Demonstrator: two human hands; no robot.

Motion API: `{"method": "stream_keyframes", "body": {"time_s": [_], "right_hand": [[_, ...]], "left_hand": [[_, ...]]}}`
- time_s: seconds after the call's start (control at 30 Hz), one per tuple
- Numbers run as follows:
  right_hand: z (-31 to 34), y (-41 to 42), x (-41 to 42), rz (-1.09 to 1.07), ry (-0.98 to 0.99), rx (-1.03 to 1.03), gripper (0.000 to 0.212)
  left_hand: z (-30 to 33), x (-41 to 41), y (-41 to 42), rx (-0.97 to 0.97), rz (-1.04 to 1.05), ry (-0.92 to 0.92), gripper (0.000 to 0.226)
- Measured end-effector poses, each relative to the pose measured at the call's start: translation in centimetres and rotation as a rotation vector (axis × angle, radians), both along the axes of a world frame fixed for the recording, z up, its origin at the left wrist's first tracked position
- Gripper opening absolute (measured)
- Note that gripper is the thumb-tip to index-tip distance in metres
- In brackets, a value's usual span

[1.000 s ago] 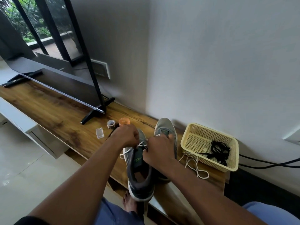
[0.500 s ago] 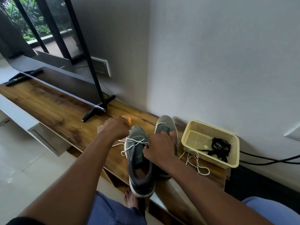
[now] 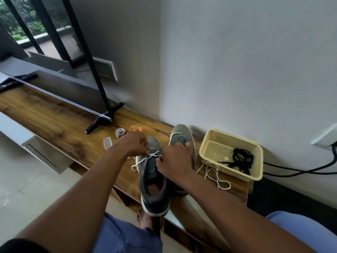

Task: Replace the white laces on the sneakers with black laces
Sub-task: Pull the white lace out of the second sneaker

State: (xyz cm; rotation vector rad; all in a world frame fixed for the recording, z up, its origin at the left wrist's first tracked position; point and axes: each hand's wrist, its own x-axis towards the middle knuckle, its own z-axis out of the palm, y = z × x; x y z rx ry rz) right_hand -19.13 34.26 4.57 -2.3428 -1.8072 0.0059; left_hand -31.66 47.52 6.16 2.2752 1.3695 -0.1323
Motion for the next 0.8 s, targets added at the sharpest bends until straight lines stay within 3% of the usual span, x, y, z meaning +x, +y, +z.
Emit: {"method": "stream_keyframes", "body": {"time_s": [0.17, 0.27, 0.3, 0.4, 0.47, 0.57, 0.63, 0.8], "right_hand": [[0.0, 0.1, 0.1, 0.001, 0.005, -0.011, 0.027], [-0.2, 0.1, 0.2, -0.001, 0.005, -0.012, 0.030], [-0.2, 0.2, 0.2, -0.002, 0.004, -0.009, 0.030], [-0.3, 0.2, 0.2, -0.009, 0.014, -0.014, 0.030], [-0.4, 0.3, 0.0, -0.004, -0.009, -0.010, 0.035], [-0.4, 0.3, 0.0, -0.008, -0.010, -0.022, 0.033], [-0.5, 0.4, 0.1, -0.001, 0.002, -0.016, 0.031], [-0.5, 0.3, 0.4, 0.003, 0.018, -0.007, 0.024]], "left_hand": [[0.0, 1.2, -1.0, -0.002, -0.065, 0.092, 0.013], [1.0, 0.5, -0.4, 0.080, 0.150, 0.033, 0.010], [1.3, 0.0, -0.1, 0.135, 0.267, 0.014, 0.019], [1.8, -1.4, 0.2, 0.304, 0.453, 0.088, 0.027], [1.7, -1.4, 0.1, 0.290, 0.378, 0.056, 0.021], [1.4, -0.3, -0.5, 0.052, 0.081, -0.089, 0.024], [1.1, 0.8, -1.2, -0.066, -0.075, -0.048, 0.021], [0.0, 1.8, -1.4, 0.068, -0.139, 0.119, 0.013]]}}
